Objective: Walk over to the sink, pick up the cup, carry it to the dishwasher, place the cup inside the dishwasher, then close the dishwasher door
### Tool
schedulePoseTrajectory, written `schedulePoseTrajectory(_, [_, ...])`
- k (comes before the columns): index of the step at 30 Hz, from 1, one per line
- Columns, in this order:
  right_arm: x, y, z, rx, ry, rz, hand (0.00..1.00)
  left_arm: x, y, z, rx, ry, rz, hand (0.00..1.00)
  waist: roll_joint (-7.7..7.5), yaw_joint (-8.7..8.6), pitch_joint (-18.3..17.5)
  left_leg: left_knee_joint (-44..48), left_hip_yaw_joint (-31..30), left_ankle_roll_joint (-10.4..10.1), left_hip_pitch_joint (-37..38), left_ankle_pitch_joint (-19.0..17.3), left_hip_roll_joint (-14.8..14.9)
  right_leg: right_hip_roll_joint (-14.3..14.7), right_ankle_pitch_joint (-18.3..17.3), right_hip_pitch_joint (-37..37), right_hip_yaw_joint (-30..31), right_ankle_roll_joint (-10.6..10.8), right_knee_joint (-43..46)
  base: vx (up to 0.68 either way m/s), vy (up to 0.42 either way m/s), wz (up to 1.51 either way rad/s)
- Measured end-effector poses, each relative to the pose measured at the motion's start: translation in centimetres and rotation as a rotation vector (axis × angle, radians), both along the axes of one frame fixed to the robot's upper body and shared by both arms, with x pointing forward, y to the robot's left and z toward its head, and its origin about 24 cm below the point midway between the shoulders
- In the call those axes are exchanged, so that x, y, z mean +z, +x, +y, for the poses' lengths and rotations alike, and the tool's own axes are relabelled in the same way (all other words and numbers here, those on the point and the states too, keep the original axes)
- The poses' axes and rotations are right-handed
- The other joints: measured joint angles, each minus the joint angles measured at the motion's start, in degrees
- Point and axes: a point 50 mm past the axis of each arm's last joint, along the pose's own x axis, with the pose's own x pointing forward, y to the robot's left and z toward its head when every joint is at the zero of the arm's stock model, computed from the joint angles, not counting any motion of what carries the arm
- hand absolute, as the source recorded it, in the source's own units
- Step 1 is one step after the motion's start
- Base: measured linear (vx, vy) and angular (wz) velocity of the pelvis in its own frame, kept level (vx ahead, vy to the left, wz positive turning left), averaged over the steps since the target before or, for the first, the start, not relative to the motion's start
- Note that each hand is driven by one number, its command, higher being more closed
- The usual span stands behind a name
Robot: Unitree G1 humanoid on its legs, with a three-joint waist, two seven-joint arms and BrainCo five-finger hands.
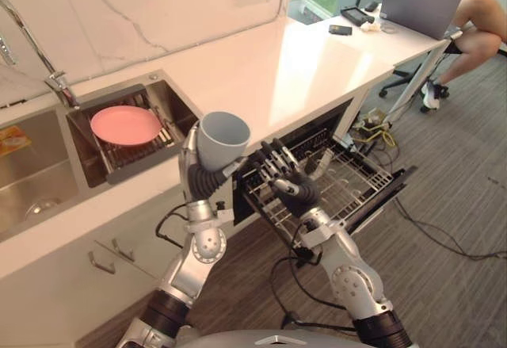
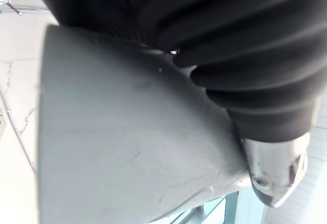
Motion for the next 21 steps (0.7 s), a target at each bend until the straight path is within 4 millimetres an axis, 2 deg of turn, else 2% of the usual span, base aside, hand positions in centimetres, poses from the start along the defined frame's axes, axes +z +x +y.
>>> schedulePoseTrajectory(2, [0.5, 0.3, 0.4, 0.016, -0.008, -0.011, 0.0, -0.3, 0.1, -0.3, 0.001, 0.028, 0.021, 1.0, -0.13, 0.19, -0.07, -0.03, -0.17, 0.03, -0.06, -0.02, -0.41, -0.01, 1.12, 0.26, 0.26, 0.01, -1.44, -0.02, 0.029, -0.1])
schedulePoseTrajectory(7, [0.9, 0.7, 1.4, 0.043, -0.031, -0.007, 0.0, -0.8, 0.3, -1.1, -0.01, 0.075, 0.049, 1.0, -0.38, 0.63, -0.28, -0.03, -1.45, 0.06, -0.04, 0.01, -0.55, -0.02, 1.24, 0.58, 0.04, 0.01, -1.59, -0.02, 0.02, 0.02])
schedulePoseTrajectory(15, [0.7, 1.4, 2.8, 0.041, -0.073, 0.048, 0.0, -1.6, 0.2, -1.2, -0.014, 0.111, 0.075, 1.0, -0.67, 1.14, -0.48, -0.1, -1.82, 0.16, -0.12, 0.17, -0.78, -0.18, 1.39, 0.57, -0.15, -0.02, -1.81, 0.0, 0.003, 0.01])
schedulePoseTrajectory(21, [0.7, 1.6, 3.4, 0.007, -0.123, 0.064, 0.0, -2.1, 0.1, -1.5, -0.022, 0.125, 0.096, 1.0, -0.92, 1.76, -0.73, -0.94, -4.52, 0.19, -0.28, 0.58, -1.45, -0.4, 1.57, 0.63, -0.62, 0.06, -1.77, 0.01, 0.015, 0.05])
